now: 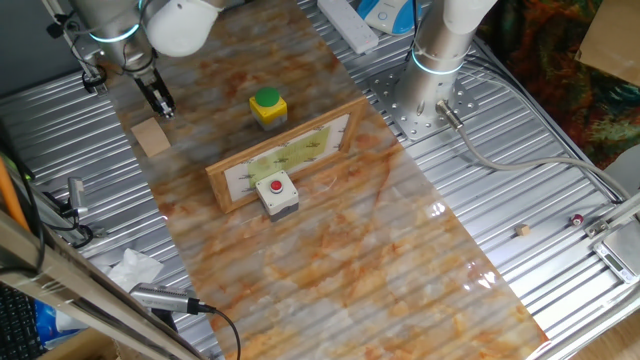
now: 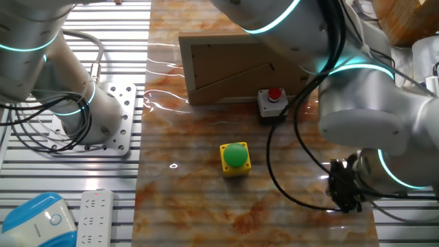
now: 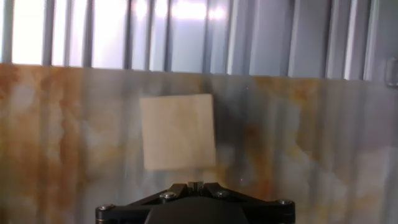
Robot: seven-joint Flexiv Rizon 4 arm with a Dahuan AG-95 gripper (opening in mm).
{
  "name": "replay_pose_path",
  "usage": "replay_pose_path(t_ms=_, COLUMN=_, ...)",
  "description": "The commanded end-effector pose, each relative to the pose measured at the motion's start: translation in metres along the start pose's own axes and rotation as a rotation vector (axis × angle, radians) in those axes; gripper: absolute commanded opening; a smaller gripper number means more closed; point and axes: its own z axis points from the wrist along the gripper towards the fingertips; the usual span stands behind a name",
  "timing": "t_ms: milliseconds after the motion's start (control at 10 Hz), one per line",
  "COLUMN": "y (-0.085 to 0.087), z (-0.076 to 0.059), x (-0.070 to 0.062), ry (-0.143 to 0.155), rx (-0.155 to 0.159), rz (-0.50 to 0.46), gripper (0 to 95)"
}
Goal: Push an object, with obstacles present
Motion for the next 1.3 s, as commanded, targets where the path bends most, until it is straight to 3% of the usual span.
replay_pose_path(t_ms=100, y=-0.003, z=-0.002, x=-0.001, ry=0.001, rx=-0.005, rz=0.000, gripper=0.0)
replay_pose_path(t_ms=400, y=-0.006, z=-0.003, x=-0.003, ry=0.003, rx=-0.001, rz=-0.025, gripper=0.0)
replay_pose_path(t_ms=800, y=-0.008, z=-0.005, x=-0.005, ry=0.032, rx=0.012, rz=-0.136, gripper=0.0)
replay_pose_path(t_ms=1000, y=-0.010, z=-0.005, x=-0.005, ry=0.068, rx=0.019, rz=-0.208, gripper=0.0)
replay_pose_path(t_ms=1300, y=-0.020, z=-0.007, x=0.000, ry=0.075, rx=0.030, rz=-0.192, gripper=0.0)
